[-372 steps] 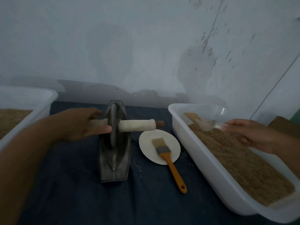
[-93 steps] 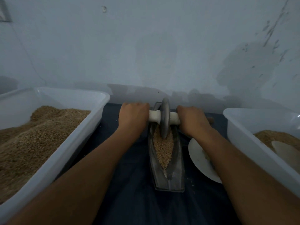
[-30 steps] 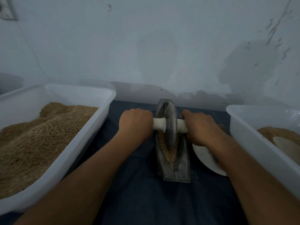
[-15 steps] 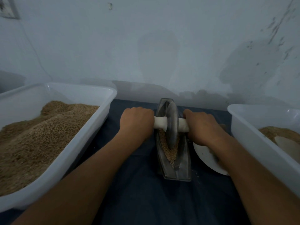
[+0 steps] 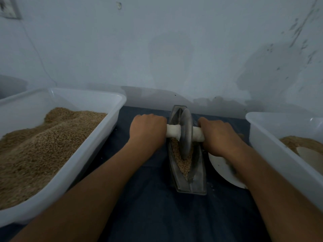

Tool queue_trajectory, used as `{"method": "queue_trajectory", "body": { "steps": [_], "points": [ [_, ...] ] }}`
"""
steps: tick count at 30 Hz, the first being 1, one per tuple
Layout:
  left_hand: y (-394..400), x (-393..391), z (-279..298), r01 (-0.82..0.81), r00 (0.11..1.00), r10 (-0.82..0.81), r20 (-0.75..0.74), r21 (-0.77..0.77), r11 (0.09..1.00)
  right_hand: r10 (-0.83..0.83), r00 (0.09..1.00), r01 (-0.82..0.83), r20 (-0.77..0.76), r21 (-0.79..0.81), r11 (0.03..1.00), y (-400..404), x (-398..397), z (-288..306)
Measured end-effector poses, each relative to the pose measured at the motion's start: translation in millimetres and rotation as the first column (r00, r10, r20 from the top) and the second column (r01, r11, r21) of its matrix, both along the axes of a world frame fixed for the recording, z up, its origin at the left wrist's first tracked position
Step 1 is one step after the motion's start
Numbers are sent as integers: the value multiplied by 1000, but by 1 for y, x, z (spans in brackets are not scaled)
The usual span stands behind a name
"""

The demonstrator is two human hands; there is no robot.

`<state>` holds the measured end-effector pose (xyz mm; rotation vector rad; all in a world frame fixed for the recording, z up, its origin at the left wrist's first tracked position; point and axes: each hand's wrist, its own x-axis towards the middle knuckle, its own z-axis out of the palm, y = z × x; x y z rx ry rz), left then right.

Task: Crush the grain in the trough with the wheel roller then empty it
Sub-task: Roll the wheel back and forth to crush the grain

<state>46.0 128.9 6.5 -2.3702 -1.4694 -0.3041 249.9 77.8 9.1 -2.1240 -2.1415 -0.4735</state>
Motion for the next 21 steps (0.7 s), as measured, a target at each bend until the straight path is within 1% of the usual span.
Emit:
{"method": "queue_trajectory", "body": {
  "steps": [14, 21],
  "points": [
    [5, 1, -3, 10, 1000, -10, 22, 28, 1000, 16, 1000, -16, -22, 27, 1000, 2, 2, -2],
    [10, 2, -9, 23, 999, -25, 28, 86, 996, 16, 999, -14, -28, 61, 998, 4, 4, -5]
  ]
}}
